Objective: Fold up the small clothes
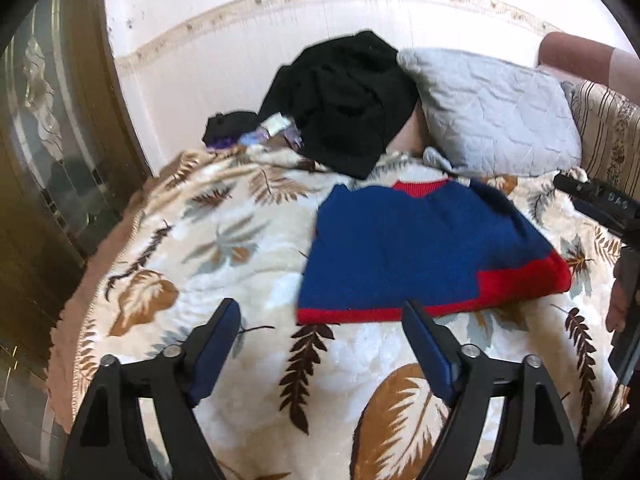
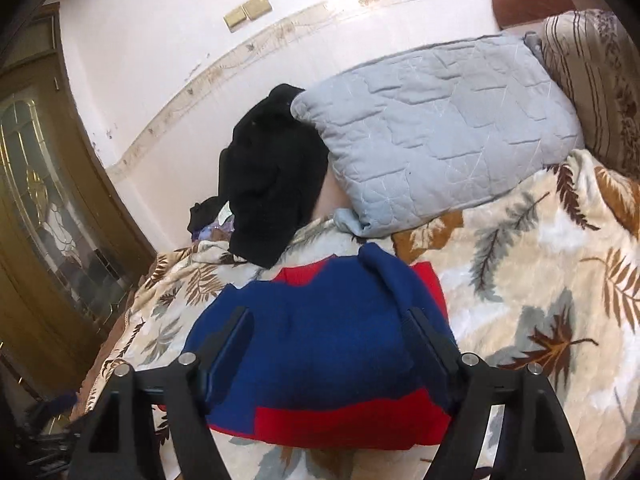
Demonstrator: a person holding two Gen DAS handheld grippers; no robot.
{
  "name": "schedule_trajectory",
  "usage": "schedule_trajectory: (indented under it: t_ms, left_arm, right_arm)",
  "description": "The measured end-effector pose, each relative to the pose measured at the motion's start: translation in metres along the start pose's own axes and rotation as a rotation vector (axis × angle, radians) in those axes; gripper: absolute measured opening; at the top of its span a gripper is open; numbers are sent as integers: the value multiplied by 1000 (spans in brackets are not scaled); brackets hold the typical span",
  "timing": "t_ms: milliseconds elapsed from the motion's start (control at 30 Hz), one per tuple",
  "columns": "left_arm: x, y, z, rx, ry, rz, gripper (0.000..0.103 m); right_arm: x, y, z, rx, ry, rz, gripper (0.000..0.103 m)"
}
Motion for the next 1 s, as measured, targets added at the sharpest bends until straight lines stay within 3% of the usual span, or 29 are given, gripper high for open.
schedule_trajectory:
  t_ms: [367,567,667,733,900,1000]
  left_arm:
    - [-6,41,9,8,38,5,87]
    - [-21,38,17,3,51,-30,87]
    - [-43,22,26,-36,109,-52,87]
    - [-62,10,35,-66,183,-29,87]
    - [-102,-22,54,-118,401,57,87]
    - [-99,-37,55,-136,455,133,87]
  right_arm:
    - [-1,33,6,44,-46,-35,80]
    - [4,58,8,65,-109,-102,80]
    - [3,64,10,67,-104,-108,80]
    - [2,64,12,54,-92,-119,80]
    - [5,53,17,-10,-100,-157,80]
    - [4,42,20,-57,-129,-186,80]
Point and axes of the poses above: each gripper's, at about its wrist camera, not at the fingertips, and y roughly against the way its jaws point, x to its right, z to its underside, the point moved 3 cm from there along -y, roughly the way its jaws point, and after that the axes turned 5 degrees about z, right-handed, at the moved point
